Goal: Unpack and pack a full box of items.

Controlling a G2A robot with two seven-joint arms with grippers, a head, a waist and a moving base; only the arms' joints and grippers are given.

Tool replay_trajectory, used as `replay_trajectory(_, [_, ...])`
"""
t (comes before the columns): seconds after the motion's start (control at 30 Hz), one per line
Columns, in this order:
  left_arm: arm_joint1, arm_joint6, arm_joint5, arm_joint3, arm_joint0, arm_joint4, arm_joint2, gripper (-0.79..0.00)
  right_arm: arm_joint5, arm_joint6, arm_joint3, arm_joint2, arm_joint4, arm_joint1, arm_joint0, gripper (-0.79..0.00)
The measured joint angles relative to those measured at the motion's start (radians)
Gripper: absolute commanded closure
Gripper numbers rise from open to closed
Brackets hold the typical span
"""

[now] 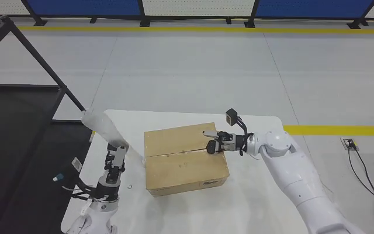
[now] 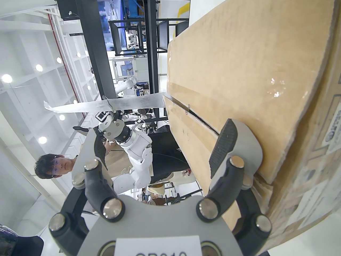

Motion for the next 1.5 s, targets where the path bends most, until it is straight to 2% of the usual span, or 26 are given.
replay_trajectory(0.3, [-0.022,-0.04,0.055,0.055,-0.108,0.027,0.106,-0.785,-0.008,0.003,-0.043,0.044,0.002,0.023,-0.041,-0.785])
replay_trajectory(0.77, [-0.051,-0.084,0.11,0.142,-0.216,0.053,0.205,-0.785,-0.028,-0.007,-0.186,0.177,0.014,0.08,-0.162,-0.785])
replay_trajectory(1.1, [-0.075,-0.089,0.147,0.239,-0.28,0.082,0.27,-0.785,-0.02,-0.016,-0.317,0.278,0.022,0.119,-0.277,-0.785])
replay_trajectory(1.23, [-0.081,-0.082,0.144,0.252,-0.29,0.082,0.274,-0.785,-0.016,-0.019,-0.344,0.3,0.028,0.129,-0.304,-0.785])
replay_trajectory(1.33, [-0.081,-0.077,0.131,0.229,-0.281,0.072,0.253,-0.785,-0.018,-0.022,-0.362,0.318,0.03,0.136,-0.32,-0.785])
replay_trajectory(1.5, [-0.069,-0.083,0.075,0.119,-0.218,0.033,0.158,-0.785,-0.008,0.052,-0.414,0.364,0.019,0.158,-0.364,-0.785])
